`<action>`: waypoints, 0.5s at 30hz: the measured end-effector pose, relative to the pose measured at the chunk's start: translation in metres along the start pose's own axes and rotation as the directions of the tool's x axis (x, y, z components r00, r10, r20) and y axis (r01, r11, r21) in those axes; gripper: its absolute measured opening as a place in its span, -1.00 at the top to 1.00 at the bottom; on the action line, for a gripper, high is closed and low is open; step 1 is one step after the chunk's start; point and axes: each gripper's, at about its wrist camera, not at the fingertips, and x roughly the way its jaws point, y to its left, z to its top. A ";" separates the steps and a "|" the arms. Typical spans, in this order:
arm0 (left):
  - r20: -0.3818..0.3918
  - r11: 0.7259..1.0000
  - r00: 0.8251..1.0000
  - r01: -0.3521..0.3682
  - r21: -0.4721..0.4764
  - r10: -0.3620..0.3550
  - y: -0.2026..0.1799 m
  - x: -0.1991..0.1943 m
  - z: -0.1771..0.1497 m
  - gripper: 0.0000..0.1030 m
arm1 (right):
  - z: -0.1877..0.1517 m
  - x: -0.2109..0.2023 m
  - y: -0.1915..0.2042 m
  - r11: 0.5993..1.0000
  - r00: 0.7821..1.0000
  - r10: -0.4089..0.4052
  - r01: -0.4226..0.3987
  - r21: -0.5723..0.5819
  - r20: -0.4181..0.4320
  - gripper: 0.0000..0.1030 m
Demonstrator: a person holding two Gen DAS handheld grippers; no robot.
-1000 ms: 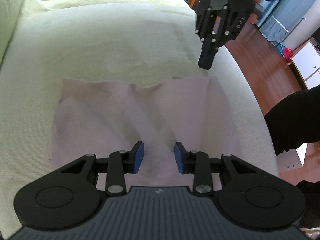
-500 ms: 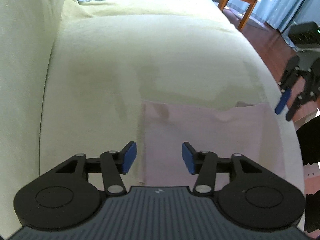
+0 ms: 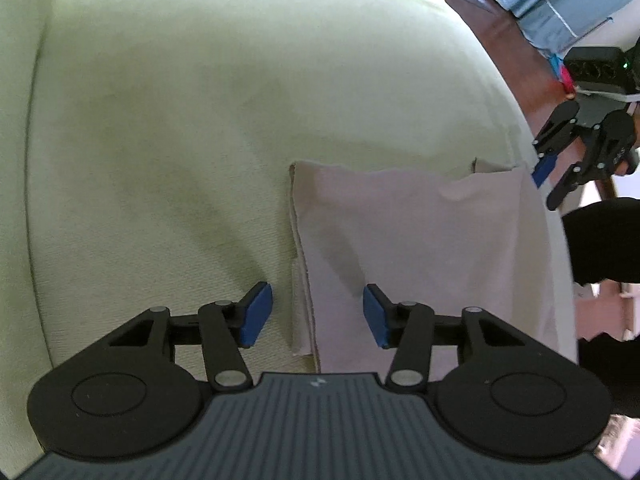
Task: Fold clothes
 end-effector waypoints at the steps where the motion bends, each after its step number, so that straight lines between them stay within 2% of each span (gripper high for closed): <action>1: -0.012 1.000 1.000 0.015 -0.004 -0.015 0.005 0.000 0.002 0.49 | -0.002 0.001 -0.002 1.000 1.000 0.002 -0.002 0.010 0.011 0.44; 6: -0.038 0.995 0.995 0.090 -0.032 -0.091 0.017 0.006 0.006 0.50 | -0.015 0.005 -0.005 0.999 0.999 0.004 -0.006 0.041 0.051 0.43; 8: -0.038 0.993 0.992 0.116 -0.035 -0.118 0.020 0.009 0.006 0.36 | -0.018 0.007 -0.006 0.999 0.998 0.006 -0.009 0.052 0.062 0.43; 10: -0.035 0.990 0.990 0.136 -0.045 -0.138 0.025 0.011 0.007 0.37 | -0.021 0.010 -0.007 0.998 0.998 0.010 -0.014 0.058 0.069 0.43; 12: -0.033 0.988 0.988 0.146 -0.052 -0.148 0.028 0.013 0.007 0.48 | -0.023 0.013 -0.008 0.998 0.997 0.017 -0.022 0.066 0.076 0.43; 13: -0.032 0.988 0.989 0.143 -0.052 -0.145 0.031 0.013 0.006 0.70 | -0.024 0.014 -0.009 0.997 0.996 0.022 -0.028 0.073 0.082 0.43; 15: -0.035 0.988 0.988 0.150 -0.035 -0.151 0.031 0.014 0.005 0.84 | -0.027 0.013 -0.013 0.995 0.995 0.029 -0.037 0.091 0.095 0.43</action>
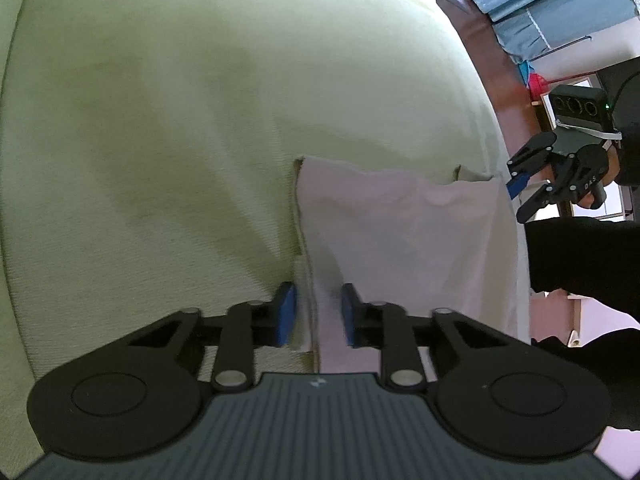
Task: Fold clothes
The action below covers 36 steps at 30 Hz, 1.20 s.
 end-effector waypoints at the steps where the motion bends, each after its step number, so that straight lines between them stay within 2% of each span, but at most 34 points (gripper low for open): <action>1: -0.002 1.000 1.000 0.003 0.008 -0.003 0.000 0.001 0.000 0.92 | -0.001 -0.002 -0.002 1.000 1.000 0.003 -0.003 0.008 0.007 0.43; 7: 0.010 1.000 1.000 0.006 0.021 -0.006 -0.004 0.000 0.005 0.95 | -0.005 -0.004 0.000 0.999 0.997 0.010 -0.012 0.030 0.070 0.43; 10: 0.022 1.000 1.000 0.004 0.013 -0.004 -0.004 0.001 0.003 0.95 | -0.004 0.001 -0.005 0.995 0.993 0.040 -0.050 0.086 0.112 0.45; 12: 0.027 1.000 1.000 0.001 0.011 -0.001 -0.006 0.003 0.003 0.95 | -0.003 0.004 -0.007 0.992 0.991 0.048 -0.062 0.111 0.125 0.58; 14: 0.041 1.000 0.999 -0.010 0.009 0.010 -0.013 0.008 0.003 0.96 | -0.002 0.002 -0.011 0.986 0.991 0.045 -0.063 0.153 0.124 0.89; 15: 0.049 1.000 0.999 -0.019 0.013 0.019 -0.015 0.008 0.002 0.97 | -0.001 0.000 -0.011 0.985 0.992 0.042 -0.061 0.160 0.121 0.90; 18: 0.077 0.998 0.996 -0.051 0.025 0.049 -0.023 0.005 -0.001 0.98 | 0.005 -0.008 0.004 0.993 0.992 0.039 -0.052 0.109 0.116 0.92; 21: 0.135 0.999 0.989 -0.052 -0.005 0.052 -0.033 -0.005 -0.001 0.98 | 0.017 -0.021 0.027 0.999 0.993 0.031 -0.034 0.022 0.111 0.93; 24: 0.214 0.998 0.975 -0.058 -0.011 0.059 -0.046 -0.027 0.013 0.98 | 0.032 -0.037 0.043 0.999 0.992 0.000 0.006 -0.051 0.124 0.93; 27: 0.314 0.997 0.947 -0.074 0.004 0.069 -0.064 -0.060 0.037 0.98 | 0.060 -0.080 0.065 0.987 0.983 -0.052 0.077 -0.139 0.176 0.93; 29: 0.411 0.995 0.908 -0.099 0.032 0.077 -0.087 -0.098 0.063 0.98 | 0.083 -0.121 0.089 0.965 0.967 -0.090 0.143 -0.219 0.238 0.93; 32: 0.509 0.987 0.858 -0.135 0.083 0.074 -0.121 -0.144 0.087 0.98 | 0.107 -0.180 0.129 0.917 0.936 -0.124 0.236 -0.323 0.330 0.93; 34: 0.548 0.981 0.834 -0.156 0.114 0.068 -0.139 -0.166 0.096 0.98 | 0.112 -0.210 0.155 0.887 0.917 -0.129 0.277 -0.370 0.377 0.93; 36: 0.601 0.969 0.797 -0.192 0.153 0.062 -0.160 -0.201 0.102 0.98 | 0.115 -0.244 0.186 0.845 0.893 -0.131 0.328 -0.422 0.430 0.93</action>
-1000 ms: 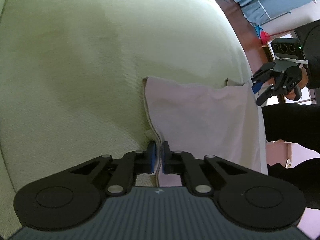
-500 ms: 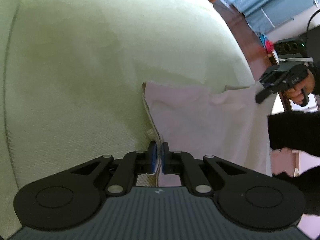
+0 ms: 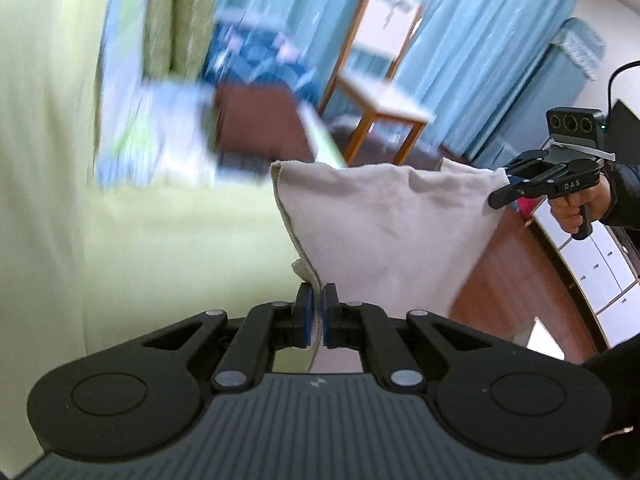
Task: Fold clothes
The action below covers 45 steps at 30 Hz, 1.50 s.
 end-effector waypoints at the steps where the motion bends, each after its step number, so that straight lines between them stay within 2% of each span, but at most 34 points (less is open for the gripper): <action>1: 0.016 1.000 1.000 -0.003 0.014 0.003 -0.007 -0.006 0.005 0.98 | 0.008 -0.011 0.004 0.999 1.000 -0.012 0.013 -0.038 0.015 0.93; 4: 0.058 0.999 0.998 -0.016 0.048 0.013 -0.029 -0.026 0.009 0.98 | 0.017 -0.032 0.021 0.988 0.998 -0.047 0.053 -0.142 0.047 0.93; 6: 0.074 0.999 0.997 -0.023 0.049 0.019 -0.040 -0.032 -0.007 0.98 | 0.007 -0.032 0.034 0.974 0.996 -0.072 0.083 -0.209 0.059 0.93; 8: 0.084 0.999 0.996 -0.024 0.039 0.021 -0.058 -0.030 -0.036 0.98 | -0.012 -0.018 0.048 0.961 0.994 -0.089 0.101 -0.256 0.059 0.93; 10: 0.063 0.999 0.998 -0.031 0.036 0.029 -0.071 -0.026 -0.076 0.98 | -0.035 0.002 0.056 0.950 0.994 -0.100 0.109 -0.293 0.046 0.93; 12: 0.026 0.999 0.999 -0.033 0.018 0.032 -0.077 -0.020 -0.124 0.98 | -0.075 0.017 0.074 0.942 0.995 -0.097 0.095 -0.321 0.008 0.93; 16: -0.045 0.991 0.996 -0.080 -0.111 0.075 -0.100 -0.015 -0.249 0.98 | -0.178 0.063 0.108 0.947 0.988 -0.028 -0.023 -0.322 -0.152 0.93; 20: -0.123 0.965 0.985 -0.146 -0.218 0.121 -0.124 -0.014 -0.360 0.98 | -0.260 0.106 0.137 0.939 0.947 0.073 -0.171 -0.297 -0.314 0.93; 24: -0.143 0.933 0.977 -0.195 -0.304 0.157 -0.155 -0.034 -0.415 0.98 | -0.291 0.117 0.165 0.909 0.909 0.121 -0.263 -0.323 -0.399 0.93; 29: -0.175 0.906 0.966 -0.243 -0.346 0.192 -0.176 -0.054 -0.434 0.98 | -0.290 0.121 0.181 0.860 0.852 0.206 -0.392 -0.326 -0.481 0.93; 32: -0.192 0.899 0.957 -0.274 -0.340 0.219 -0.175 -0.056 -0.422 0.98 | -0.278 0.120 0.179 0.847 0.840 0.235 -0.423 -0.322 -0.488 0.93; 37: -0.192 0.914 0.956 -0.271 -0.302 0.220 -0.153 -0.035 -0.384 0.98 | -0.246 0.125 0.135 0.871 0.862 0.250 -0.399 -0.286 -0.441 0.93; 40: -0.236 0.920 0.951 -0.263 -0.290 0.198 -0.127 -0.010 -0.355 0.98 | -0.226 0.132 0.087 0.918 0.878 0.263 -0.355 -0.175 -0.400 0.93; 42: -0.292 0.922 0.939 -0.268 -0.281 0.184 -0.108 0.012 -0.335 0.98 | -0.216 0.135 0.050 0.947 0.896 0.258 -0.309 -0.089 -0.361 0.93; 45: -0.362 0.935 0.917 -0.263 -0.240 0.165 -0.089 0.042 -0.311 0.98 | -0.213 0.139 0.014 0.967 0.915 0.231 -0.254 -0.026 -0.330 0.93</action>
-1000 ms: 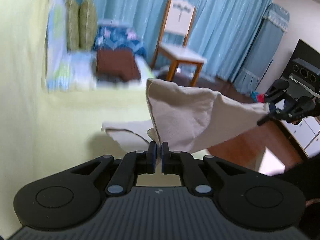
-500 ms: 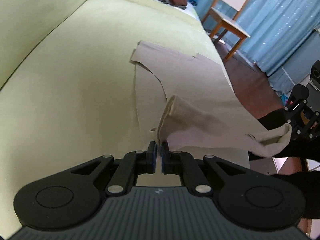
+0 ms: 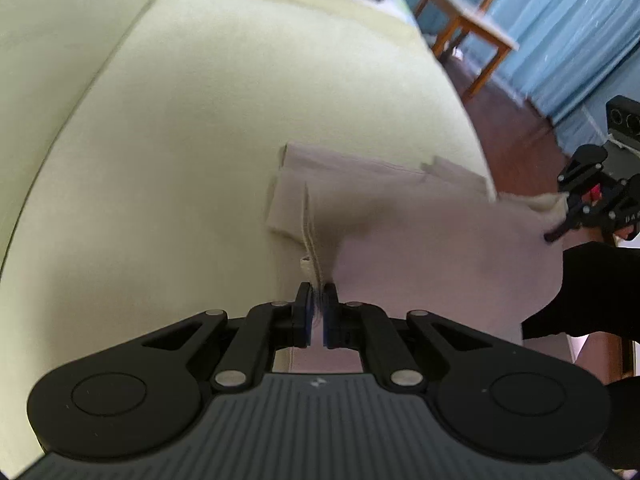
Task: Fold clothes
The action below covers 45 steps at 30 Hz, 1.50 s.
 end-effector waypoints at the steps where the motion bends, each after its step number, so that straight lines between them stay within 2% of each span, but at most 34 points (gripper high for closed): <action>1: -0.014 1.000 1.000 0.002 0.017 -0.002 -0.002 0.004 0.007 0.98 | 0.000 0.000 -0.007 1.000 1.000 -0.007 0.007 0.015 0.002 0.93; 5: -0.049 0.998 0.999 0.011 0.064 -0.008 -0.006 0.017 0.026 0.98 | -0.004 0.002 -0.038 0.996 1.000 -0.025 0.025 0.084 0.001 0.93; 9: -0.059 0.997 0.998 0.013 0.079 -0.008 -0.005 0.018 0.042 0.98 | -0.008 0.005 -0.040 0.994 0.999 -0.034 0.032 0.107 0.014 0.93; 14: -0.042 0.998 0.999 0.012 0.064 -0.009 0.004 0.010 0.032 0.98 | -0.008 -0.001 -0.037 0.993 0.998 -0.035 0.030 0.116 0.049 0.93; 17: -0.064 0.998 0.998 0.006 0.060 -0.002 0.006 0.021 0.027 0.98 | -0.019 0.009 -0.045 0.986 0.999 -0.034 0.029 0.164 0.026 0.93; 20: -0.049 0.999 0.999 0.000 0.052 0.003 0.007 0.024 0.026 0.97 | -0.021 0.011 -0.051 0.980 0.999 -0.040 0.037 0.195 0.013 0.92; 25: -0.060 0.999 0.998 -0.014 0.047 0.017 0.008 0.029 0.026 0.96 | -0.024 0.015 -0.052 0.979 0.999 -0.048 0.047 0.199 0.001 0.92; 28: -0.071 0.999 0.997 -0.026 0.034 0.028 0.006 0.032 0.032 0.88 | -0.022 0.016 -0.054 0.976 0.998 -0.055 0.056 0.210 -0.012 0.91; 35: -0.023 0.998 0.999 0.046 -0.040 -0.047 0.009 0.024 0.052 0.40 | -0.024 0.014 -0.051 0.975 0.998 -0.057 0.059 0.216 -0.019 0.81; 39: -0.031 0.998 0.998 0.053 -0.035 -0.054 0.015 0.036 0.067 0.42 | -0.026 0.017 -0.051 0.974 0.998 -0.057 0.060 0.218 -0.019 0.80; 40: -0.035 0.998 0.998 0.060 -0.029 -0.061 0.016 0.039 0.070 0.47 | -0.027 0.018 -0.052 0.973 0.998 -0.058 0.060 0.222 -0.019 0.80; 42: -0.038 0.997 0.997 0.070 -0.015 -0.070 0.016 0.043 0.074 0.82 | -0.029 0.021 -0.052 0.972 0.998 -0.058 0.061 0.226 -0.020 0.80; 43: -0.033 0.997 0.997 0.076 0.006 -0.076 0.014 0.044 0.075 0.90 | -0.029 0.021 -0.051 0.972 0.998 -0.059 0.062 0.227 -0.018 0.80; 45: -0.022 0.997 0.998 0.064 0.041 -0.063 0.012 0.042 0.074 0.90 | -0.029 0.022 -0.050 0.971 0.998 -0.062 0.064 0.229 -0.015 0.80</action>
